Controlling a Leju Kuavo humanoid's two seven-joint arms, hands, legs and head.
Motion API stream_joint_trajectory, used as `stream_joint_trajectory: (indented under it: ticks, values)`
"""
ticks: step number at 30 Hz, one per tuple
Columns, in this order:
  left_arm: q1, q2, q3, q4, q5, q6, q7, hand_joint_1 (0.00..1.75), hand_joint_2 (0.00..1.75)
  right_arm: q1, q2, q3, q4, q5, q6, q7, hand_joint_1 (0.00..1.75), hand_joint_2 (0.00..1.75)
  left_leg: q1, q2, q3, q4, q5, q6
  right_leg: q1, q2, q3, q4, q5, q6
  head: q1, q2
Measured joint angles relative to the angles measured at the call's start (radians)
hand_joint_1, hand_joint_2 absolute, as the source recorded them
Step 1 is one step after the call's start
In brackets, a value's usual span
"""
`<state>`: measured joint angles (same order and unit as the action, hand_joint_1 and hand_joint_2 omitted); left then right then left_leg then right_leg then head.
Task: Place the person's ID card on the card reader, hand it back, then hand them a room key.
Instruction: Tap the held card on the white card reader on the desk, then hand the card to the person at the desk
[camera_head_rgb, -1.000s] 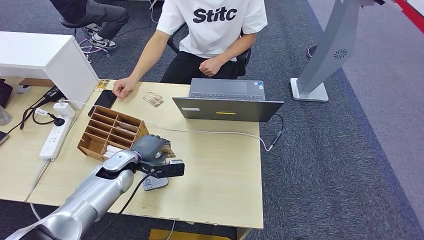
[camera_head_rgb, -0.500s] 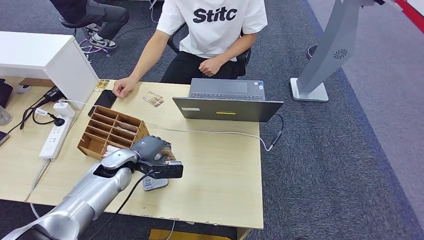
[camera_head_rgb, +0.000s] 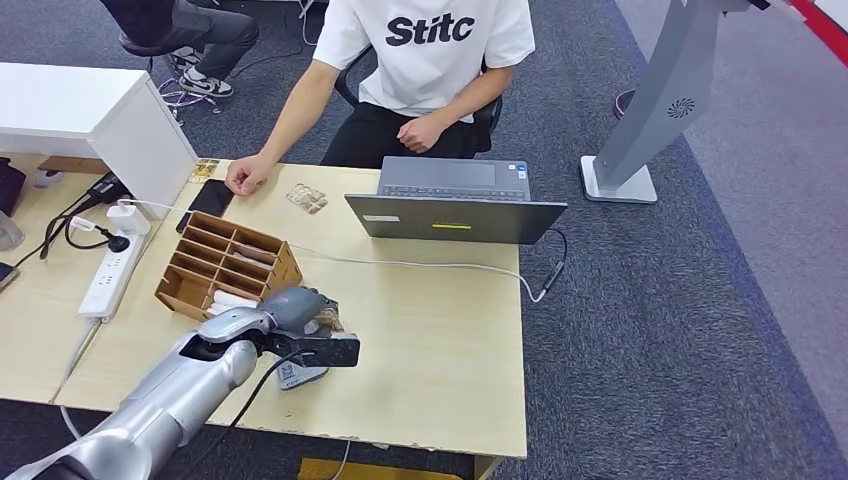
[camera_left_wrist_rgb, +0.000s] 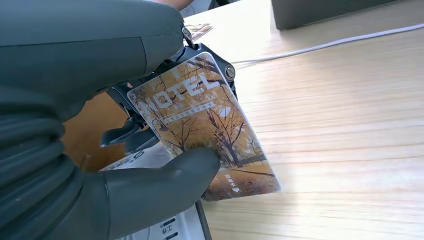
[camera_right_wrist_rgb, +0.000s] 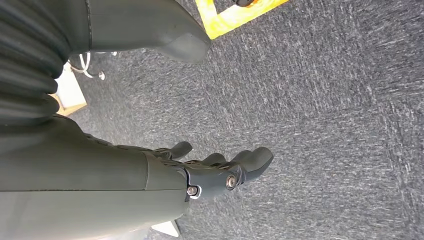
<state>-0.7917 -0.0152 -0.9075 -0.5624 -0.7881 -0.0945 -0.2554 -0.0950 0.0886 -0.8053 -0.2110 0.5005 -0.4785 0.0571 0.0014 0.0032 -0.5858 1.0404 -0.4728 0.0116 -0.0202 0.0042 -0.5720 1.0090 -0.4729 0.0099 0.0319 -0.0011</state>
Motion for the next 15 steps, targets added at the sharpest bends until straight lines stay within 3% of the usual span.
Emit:
stream_joint_trajectory:
  ticks: [5, 15]
  values:
    - [0.012, 0.03, 0.0, -0.012, 0.009, -0.046, 0.002, 1.75, 1.75, 0.0, 0.002, -0.01, 0.0, 0.008, -0.004, 0.004, 0.0, 1.75, 0.0, 0.0, 0.0, 0.0, 0.0, 0.0, 0.0, 0.0, 0.0, 0.0, 0.0, 0.0, 0.0, 0.0]
    - [0.011, 0.057, 0.0, -0.036, 0.015, -0.046, 0.007, 1.75, 1.75, 0.0, 0.003, -0.017, 0.0, 0.015, -0.004, 0.001, 0.0, 1.75, 0.0, 0.0, 0.0, 0.0, 0.0, 0.0, 0.0, 0.0, 0.0, 0.0, 0.0, 0.0, 0.0, 0.0]
